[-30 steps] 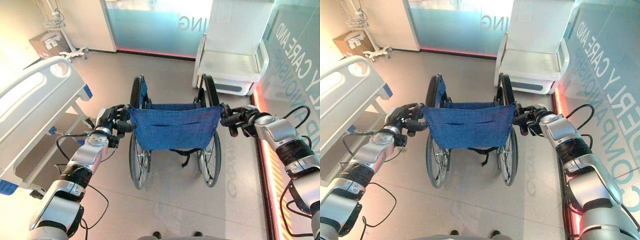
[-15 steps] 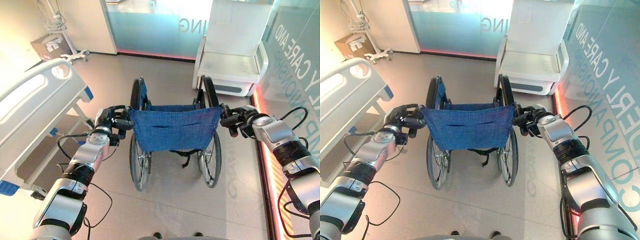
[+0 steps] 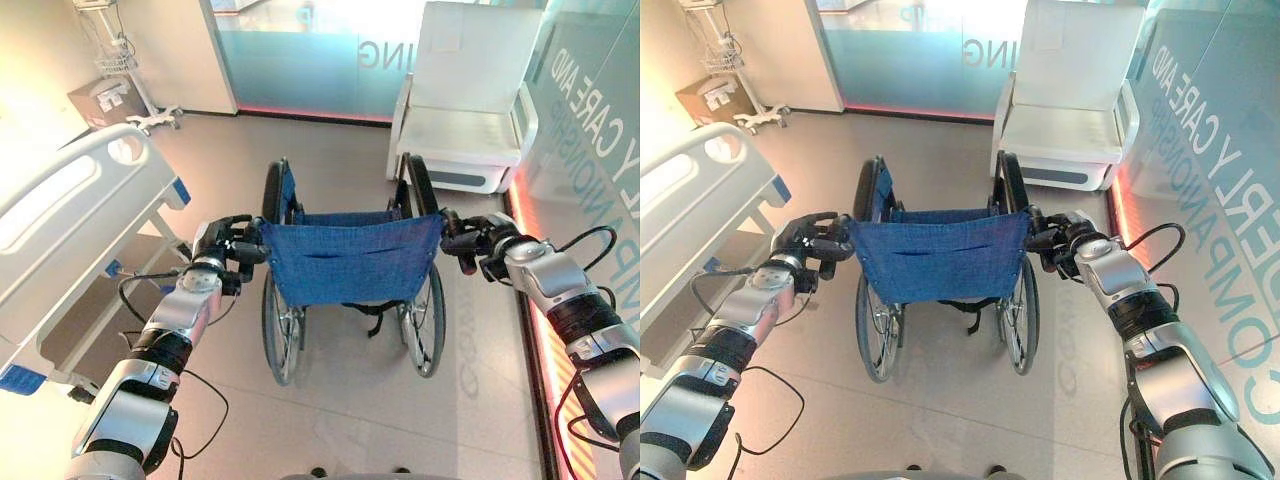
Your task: Push the wheelchair next to the bed
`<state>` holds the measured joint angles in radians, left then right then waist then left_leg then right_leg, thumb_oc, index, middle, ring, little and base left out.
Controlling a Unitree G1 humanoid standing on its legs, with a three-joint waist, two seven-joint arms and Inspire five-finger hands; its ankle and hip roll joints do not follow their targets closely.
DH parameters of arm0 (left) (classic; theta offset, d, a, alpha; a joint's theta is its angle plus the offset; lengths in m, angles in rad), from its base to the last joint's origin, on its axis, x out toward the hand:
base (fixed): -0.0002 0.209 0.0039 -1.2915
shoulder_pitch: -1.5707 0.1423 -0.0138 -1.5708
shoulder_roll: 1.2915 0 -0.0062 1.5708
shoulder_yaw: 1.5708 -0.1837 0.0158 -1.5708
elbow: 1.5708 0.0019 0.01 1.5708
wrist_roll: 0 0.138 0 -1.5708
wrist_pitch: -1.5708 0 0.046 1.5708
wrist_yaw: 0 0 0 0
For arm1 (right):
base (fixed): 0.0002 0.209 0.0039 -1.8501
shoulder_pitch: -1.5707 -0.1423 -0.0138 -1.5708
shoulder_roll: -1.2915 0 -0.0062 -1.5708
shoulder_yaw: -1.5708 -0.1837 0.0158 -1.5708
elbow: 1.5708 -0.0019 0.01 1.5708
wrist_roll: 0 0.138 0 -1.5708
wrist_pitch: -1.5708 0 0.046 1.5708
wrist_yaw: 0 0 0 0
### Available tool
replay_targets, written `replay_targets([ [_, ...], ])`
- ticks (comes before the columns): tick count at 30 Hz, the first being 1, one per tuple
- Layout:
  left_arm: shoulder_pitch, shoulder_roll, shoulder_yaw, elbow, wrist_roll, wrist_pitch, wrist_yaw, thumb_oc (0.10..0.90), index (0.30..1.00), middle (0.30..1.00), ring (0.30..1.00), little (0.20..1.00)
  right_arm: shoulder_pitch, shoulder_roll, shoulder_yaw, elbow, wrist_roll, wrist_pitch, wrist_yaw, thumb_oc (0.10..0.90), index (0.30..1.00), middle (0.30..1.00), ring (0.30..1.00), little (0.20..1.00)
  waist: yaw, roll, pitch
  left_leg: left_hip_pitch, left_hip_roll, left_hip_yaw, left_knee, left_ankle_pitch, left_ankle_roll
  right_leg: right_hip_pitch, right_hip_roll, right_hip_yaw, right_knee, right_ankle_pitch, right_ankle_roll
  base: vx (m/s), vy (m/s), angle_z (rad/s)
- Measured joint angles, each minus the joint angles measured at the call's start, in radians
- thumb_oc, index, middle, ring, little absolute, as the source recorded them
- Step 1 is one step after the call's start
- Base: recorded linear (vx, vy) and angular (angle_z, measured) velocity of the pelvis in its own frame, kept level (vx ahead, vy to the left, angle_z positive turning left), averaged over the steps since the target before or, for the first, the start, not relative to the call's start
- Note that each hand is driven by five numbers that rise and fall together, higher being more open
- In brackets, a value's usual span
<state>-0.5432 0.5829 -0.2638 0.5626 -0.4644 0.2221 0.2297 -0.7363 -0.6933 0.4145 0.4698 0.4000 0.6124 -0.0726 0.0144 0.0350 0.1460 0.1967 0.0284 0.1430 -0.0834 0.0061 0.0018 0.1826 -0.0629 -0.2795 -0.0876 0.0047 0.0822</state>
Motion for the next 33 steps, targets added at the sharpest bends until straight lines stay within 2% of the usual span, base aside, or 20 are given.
replay_targets([
  [5,0.041,-0.047,0.036,0.0,-0.005,-0.056,0.019,0.4,0.3,0.3,0.3,0.3,0.05,0.01,-0.037,-0.013,-0.001,-0.035,-0.021,0.4,0.3,0.3,0.3,0.3,0.001,0.003,-0.005,0.0,-0.002,0.003,0.0,0.0,0.0,0.001,-0.006,0.001,0.0,0.0,0.0,0.06,0.067,0.01],
  [10,0.047,-0.054,0.034,0.007,-0.013,-0.064,0.029,0.4,0.3,0.3,0.3,0.3,0.058,0.039,-0.05,0.015,-0.007,-0.067,-0.047,0.4,0.3,0.3,0.3,0.3,0.0,0.002,-0.005,0.002,-0.006,0.007,0.001,0.0,0.0,-0.002,-0.01,0.003,0.008,0.0,0.001,0.06,0.105,-0.03],
  [16,0.047,-0.055,0.033,0.019,-0.021,-0.083,0.035,0.4,0.3,0.3,0.3,0.3,0.052,0.065,-0.048,0.043,-0.023,-0.096,-0.065,0.4,0.3,0.3,0.3,0.3,0.002,0.002,-0.005,-0.014,-0.015,0.03,0.005,-0.001,0.008,-0.053,-0.025,0.02,0.079,-0.012,0.011,0.07,0.144,-0.11],
  [18,0.037,-0.055,0.03,0.034,-0.022,-0.086,0.035,0.4,0.3,0.3,0.3,0.3,0.04,0.084,-0.048,0.071,-0.041,-0.111,-0.075,0.4,0.3,0.3,0.3,0.3,-0.003,0.0,-0.002,-0.024,-0.023,0.043,0.019,-0.009,0.028,-0.106,-0.048,0.018,0.184,-0.051,0.023,0.09,0.107,-0.11],
  [19,0.025,-0.055,0.018,0.039,-0.022,-0.086,0.037,0.4,0.3,0.3,0.3,0.3,0.034,0.082,-0.048,0.079,-0.041,-0.114,-0.078,0.4,0.3,0.3,0.3,0.3,-0.001,0.002,0.003,-0.035,-0.021,0.05,0.028,-0.023,0.038,-0.165,-0.065,0.017,0.294,-0.068,0.044,0.16,0.027,-0.16],
  [20,0.019,-0.055,0.011,0.039,-0.023,-0.087,0.04,0.4,0.3,0.3,0.3,0.3,0.034,0.076,-0.048,0.077,-0.041,-0.117,-0.081,0.4,0.3,0.3,0.3,0.3,0.0,0.007,0.009,-0.041,-0.016,0.05,0.035,-0.025,0.043,-0.211,-0.078,0.018,0.377,-0.071,0.047,0.19,-0.039,-0.11],
  [21,0.015,-0.055,0.003,0.036,-0.024,-0.091,0.04,0.4,0.3,0.3,0.3,0.3,0.037,0.07,-0.047,0.075,-0.04,-0.117,-0.081,0.4,0.3,0.3,0.3,0.3,-0.009,0.006,0.019,-0.032,-0.022,0.037,0.039,-0.025,0.056,-0.281,-0.104,0.023,0.514,-0.075,0.047,0.27,-0.082,-0.02],
  [22,0.015,-0.053,0.002,0.036,-0.023,-0.095,0.041,0.4,0.3,0.3,0.3,0.3,0.041,0.07,-0.048,0.075,-0.04,-0.117,-0.081,0.4,0.3,0.3,0.3,0.3,-0.014,0.001,0.026,-0.024,-0.026,0.025,0.04,-0.019,0.067,-0.308,-0.112,0.026,0.546,-0.089,0.049,0.22,-0.066,0.12],
  [23,0.015,-0.05,-0.011,0.035,-0.023,-0.098,0.044,0.4,0.3,0.3,0.3,0.3,0.049,0.07,-0.046,0.07,-0.04,-0.118,-0.081,0.4,0.3,0.3,0.3,0.3,-0.028,-0.002,0.031,-0.025,-0.035,0.007,0.041,-0.024,0.067,-0.332,-0.123,0.038,0.542,-0.091,0.047,0.35,-0.131,0.15],
  [24,0.007,-0.04,-0.012,0.035,-0.024,-0.104,0.051,0.4,0.3,0.3,0.3,0.3,0.055,0.071,-0.05,0.053,-0.039,-0.12,-0.081,0.4,0.3,0.3,0.3,0.3,-0.034,-0.019,0.043,-0.027,-0.047,-0.014,0.046,-0.027,0.074,-0.367,-0.13,0.052,0.493,-0.087,0.052,0.36,-0.164,0.26],
  [26,-0.041,-0.018,-0.023,0.068,-0.048,-0.1,0.056,0.4,0.3,0.3,0.3,0.3,0.053,0.072,-0.054,0.031,-0.04,-0.122,-0.081,0.4,0.3,0.3,0.3,0.3,-0.063,-0.05,0.07,-0.04,-0.073,-0.052,0.063,-0.032,0.08,-0.397,-0.167,0.055,0.341,-0.057,0.091,0.35,-0.18,0.46],
  [28,-0.055,-0.021,-0.029,0.097,-0.06,-0.101,0.06,0.4,0.3,0.3,0.3,0.3,0.047,0.08,-0.054,0.031,-0.042,-0.12,-0.081,0.4,0.3,0.3,0.3,0.3,-0.086,-0.053,0.071,-0.036,-0.075,-0.057,0.065,-0.033,0.079,-0.408,-0.186,0.055,0.286,-0.047,0.106,0.38,-0.287,0.46],
  [31,-0.071,-0.022,-0.024,0.111,-0.062,-0.1,0.059,0.4,0.3,0.3,0.3,0.3,0.021,0.067,-0.05,0.013,-0.043,-0.094,-0.076,0.4,0.3,0.3,0.3,0.3,-0.1,-0.052,0.069,-0.048,-0.061,-0.057,0.079,-0.048,0.061,-0.387,-0.186,0.057,0.349,-0.047,0.104,0.39,-0.343,0.38],
  [32,-0.083,-0.022,-0.023,0.113,-0.063,-0.097,0.059,0.4,0.3,0.3,0.3,0.3,0.013,0.059,-0.05,0.009,-0.043,-0.09,-0.072,0.4,0.3,0.3,0.3,0.3,-0.108,-0.066,0.06,-0.056,-0.049,-0.057,0.093,-0.058,0.044,-0.357,-0.179,0.057,0.367,-0.05,0.099,0.41,-0.346,0.55],
  [33,-0.087,-0.024,-0.024,0.113,-0.063,-0.096,0.059,0.4,0.3,0.3,0.3,0.3,0.009,0.052,-0.049,0.001,-0.043,-0.083,-0.071,0.4,0.3,0.3,0.3,0.3,-0.108,-0.067,0.058,-0.067,-0.04,-0.059,0.098,-0.063,0.035,-0.326,-0.162,0.071,0.361,-0.041,0.077,0.35,-0.326,0.55],
])
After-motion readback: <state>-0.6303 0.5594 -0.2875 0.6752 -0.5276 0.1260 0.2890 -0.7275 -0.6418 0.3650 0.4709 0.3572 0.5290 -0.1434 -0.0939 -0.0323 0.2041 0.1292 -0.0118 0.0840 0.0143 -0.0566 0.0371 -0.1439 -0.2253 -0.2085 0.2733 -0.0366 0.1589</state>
